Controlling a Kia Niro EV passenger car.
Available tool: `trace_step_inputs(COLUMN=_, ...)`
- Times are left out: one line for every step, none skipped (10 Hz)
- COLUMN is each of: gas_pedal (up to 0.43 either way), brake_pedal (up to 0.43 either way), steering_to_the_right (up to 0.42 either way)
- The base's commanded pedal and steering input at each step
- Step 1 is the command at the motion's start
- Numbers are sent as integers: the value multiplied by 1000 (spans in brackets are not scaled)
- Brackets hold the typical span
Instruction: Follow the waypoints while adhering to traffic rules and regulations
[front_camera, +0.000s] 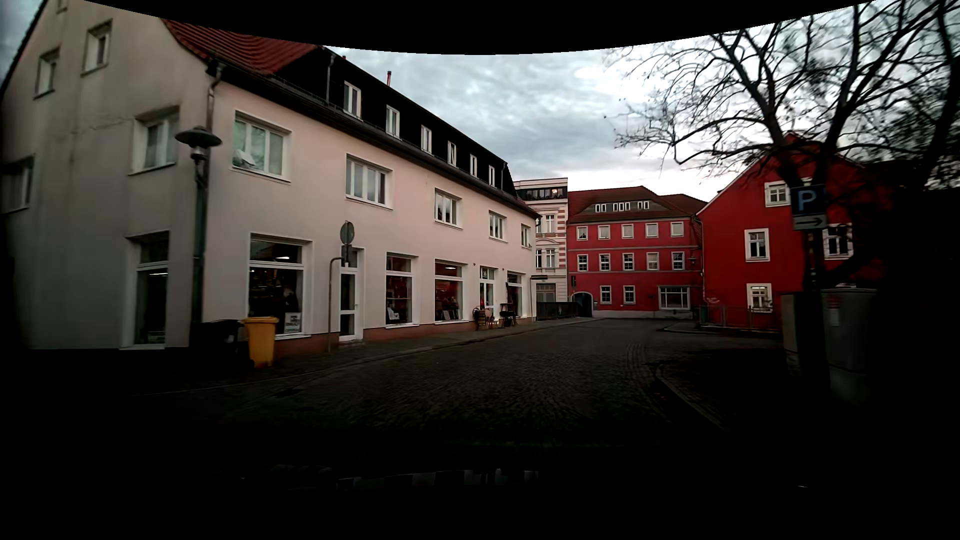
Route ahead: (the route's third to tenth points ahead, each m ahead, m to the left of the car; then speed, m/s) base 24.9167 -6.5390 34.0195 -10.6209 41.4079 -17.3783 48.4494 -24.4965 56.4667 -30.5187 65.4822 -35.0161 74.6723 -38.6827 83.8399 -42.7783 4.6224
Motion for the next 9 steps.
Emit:
trace_step_inputs(gas_pedal=0, brake_pedal=0, steering_to_the_right=32)
trace_step_inputs(gas_pedal=0, brake_pedal=0, steering_to_the_right=38)
trace_step_inputs(gas_pedal=0, brake_pedal=0, steering_to_the_right=49)
trace_step_inputs(gas_pedal=0, brake_pedal=0, steering_to_the_right=62)
trace_step_inputs(gas_pedal=0, brake_pedal=0, steering_to_the_right=68)
trace_step_inputs(gas_pedal=0, brake_pedal=0, steering_to_the_right=72)
trace_step_inputs(gas_pedal=0, brake_pedal=0, steering_to_the_right=83)
trace_step_inputs(gas_pedal=0, brake_pedal=0, steering_to_the_right=91)
trace_step_inputs(gas_pedal=0, brake_pedal=0, steering_to_the_right=96)
